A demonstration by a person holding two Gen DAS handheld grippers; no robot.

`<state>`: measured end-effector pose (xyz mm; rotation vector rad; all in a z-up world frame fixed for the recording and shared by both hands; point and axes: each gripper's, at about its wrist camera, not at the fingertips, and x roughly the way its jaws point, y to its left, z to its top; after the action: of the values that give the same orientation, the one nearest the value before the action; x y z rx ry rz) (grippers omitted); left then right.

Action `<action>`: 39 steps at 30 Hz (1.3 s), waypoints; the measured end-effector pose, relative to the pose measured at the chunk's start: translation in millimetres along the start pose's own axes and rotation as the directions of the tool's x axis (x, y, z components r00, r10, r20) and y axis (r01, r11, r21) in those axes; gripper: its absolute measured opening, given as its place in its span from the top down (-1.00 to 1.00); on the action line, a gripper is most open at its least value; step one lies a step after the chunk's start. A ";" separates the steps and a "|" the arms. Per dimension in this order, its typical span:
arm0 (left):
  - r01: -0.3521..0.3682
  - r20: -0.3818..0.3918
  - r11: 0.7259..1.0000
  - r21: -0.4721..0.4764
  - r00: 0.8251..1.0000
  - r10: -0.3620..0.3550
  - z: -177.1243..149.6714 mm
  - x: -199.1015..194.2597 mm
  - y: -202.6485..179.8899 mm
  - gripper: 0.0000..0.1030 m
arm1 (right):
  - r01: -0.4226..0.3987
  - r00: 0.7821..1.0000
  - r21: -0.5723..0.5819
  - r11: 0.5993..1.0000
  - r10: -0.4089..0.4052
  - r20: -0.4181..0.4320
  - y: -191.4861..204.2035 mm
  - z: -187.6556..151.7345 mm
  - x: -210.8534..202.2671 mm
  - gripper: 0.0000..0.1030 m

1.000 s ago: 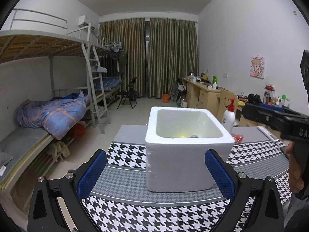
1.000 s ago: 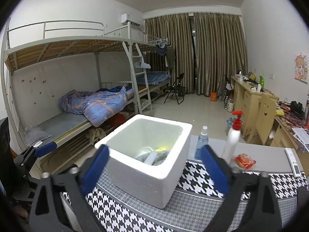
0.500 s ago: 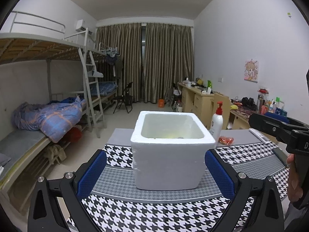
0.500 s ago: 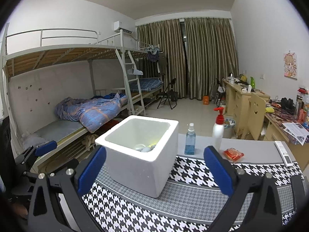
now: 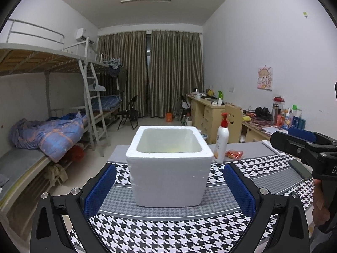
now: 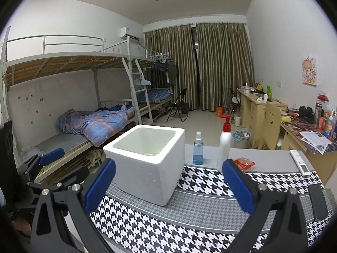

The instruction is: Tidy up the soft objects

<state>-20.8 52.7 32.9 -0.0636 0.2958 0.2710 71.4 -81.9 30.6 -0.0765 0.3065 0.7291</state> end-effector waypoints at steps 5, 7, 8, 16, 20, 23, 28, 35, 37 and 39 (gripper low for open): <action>0.013 0.012 1.000 0.008 1.000 -0.013 -0.4 -8.1 -6.6 -0.98 | 0.017 1.000 -0.005 1.000 -0.016 0.017 2.9 -6.4 -12.3 -0.99; 0.017 0.016 1.000 0.008 1.000 -0.017 -0.3 -10.5 -9.2 -0.98 | 0.024 0.999 -0.010 1.000 -0.024 0.027 2.9 -7.6 -17.6 -0.99; 0.020 0.018 1.000 0.009 1.000 -0.020 -0.9 -12.6 -10.5 -0.98 | 0.029 0.999 -0.010 1.000 -0.029 0.037 2.8 -7.8 -21.0 -0.99; 0.033 0.046 0.999 0.016 0.998 -0.033 -7.7 -25.7 -19.4 -0.98 | 0.046 0.994 -0.008 0.999 -0.045 0.100 2.2 -23.9 -45.0 -0.99; 0.039 0.053 0.999 0.024 0.998 -0.041 -13.2 -30.0 -24.8 -0.98 | 0.059 0.991 -0.012 0.998 -0.057 0.122 6.0 -36.7 -51.2 -0.99; 0.044 0.065 0.999 0.028 0.997 -0.046 -18.2 -36.8 -29.3 -0.98 | 0.080 0.989 -0.014 0.997 -0.078 0.128 5.0 -43.2 -52.6 -0.99; 0.035 0.098 0.999 0.019 0.994 -0.037 -26.2 -45.9 -29.8 -0.98 | 0.084 0.988 0.001 0.996 -0.083 0.128 0.1 -51.7 -53.5 -0.99; 0.042 0.109 0.999 0.019 0.993 -0.044 -33.8 -46.4 -28.8 -0.98 | 0.098 0.986 0.020 0.995 -0.100 0.137 0.1 -60.0 -54.4 -0.99; 0.032 0.107 0.999 0.027 0.994 -0.035 -34.7 -45.3 -28.5 -0.98 | 0.091 0.988 0.023 0.996 -0.093 0.125 0.0 -63.6 -52.7 -0.99; 0.021 0.112 0.999 0.026 0.993 -0.023 -35.6 -45.4 -27.5 -0.98 | 0.087 0.988 0.023 0.996 -0.089 0.123 1.5 -67.3 -52.0 -0.99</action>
<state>-65.1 11.1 13.0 -0.0274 0.1865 0.2481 17.1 -126.0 -17.9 -0.0278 0.1901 0.6406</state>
